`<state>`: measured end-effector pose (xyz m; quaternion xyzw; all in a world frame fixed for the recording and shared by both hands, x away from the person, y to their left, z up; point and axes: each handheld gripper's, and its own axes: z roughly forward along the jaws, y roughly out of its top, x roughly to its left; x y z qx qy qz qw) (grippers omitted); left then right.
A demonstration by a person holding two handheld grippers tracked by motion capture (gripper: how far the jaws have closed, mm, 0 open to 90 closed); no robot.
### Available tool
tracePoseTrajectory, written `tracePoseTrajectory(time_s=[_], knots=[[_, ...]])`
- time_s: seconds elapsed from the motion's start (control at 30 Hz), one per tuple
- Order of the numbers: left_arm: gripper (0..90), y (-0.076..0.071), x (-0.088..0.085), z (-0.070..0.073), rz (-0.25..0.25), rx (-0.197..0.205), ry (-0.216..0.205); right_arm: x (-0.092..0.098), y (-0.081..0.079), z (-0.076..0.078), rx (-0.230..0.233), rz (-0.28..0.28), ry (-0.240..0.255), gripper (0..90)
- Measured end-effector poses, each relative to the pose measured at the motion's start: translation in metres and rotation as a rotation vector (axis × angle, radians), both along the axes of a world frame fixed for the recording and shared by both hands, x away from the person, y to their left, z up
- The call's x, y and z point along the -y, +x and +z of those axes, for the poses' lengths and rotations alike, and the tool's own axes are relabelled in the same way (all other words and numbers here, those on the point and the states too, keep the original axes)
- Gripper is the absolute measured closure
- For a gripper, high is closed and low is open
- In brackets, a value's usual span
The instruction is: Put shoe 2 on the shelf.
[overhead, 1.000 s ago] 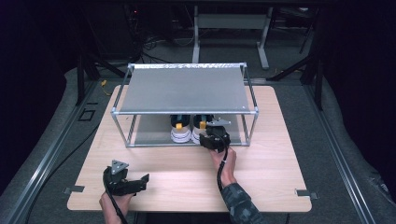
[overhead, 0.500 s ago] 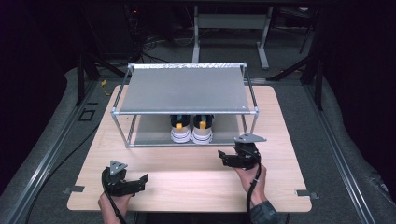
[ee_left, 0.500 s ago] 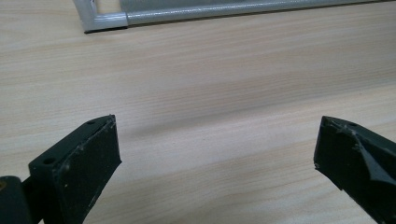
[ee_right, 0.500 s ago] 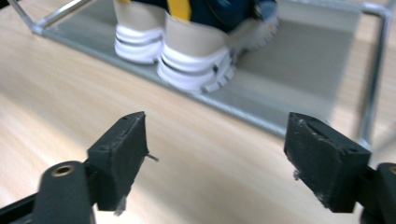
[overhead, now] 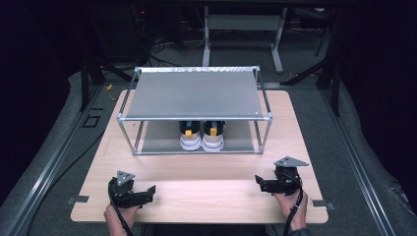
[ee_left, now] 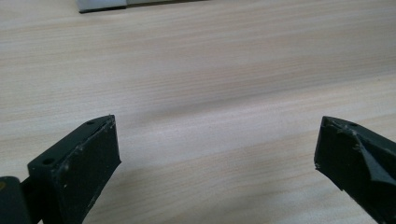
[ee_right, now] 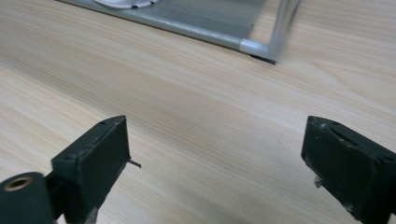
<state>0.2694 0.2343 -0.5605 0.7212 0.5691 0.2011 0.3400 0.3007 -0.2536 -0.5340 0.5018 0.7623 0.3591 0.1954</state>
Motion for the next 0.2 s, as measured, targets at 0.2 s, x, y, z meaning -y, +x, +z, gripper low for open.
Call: tracePoseTrajectory(time_s=[0.2], knots=[[0.1,0.0,0.0,0.0,-0.003,-0.006,0.004,0.013,-0.001,-0.014,-0.018,0.001,-0.002,0.0]])
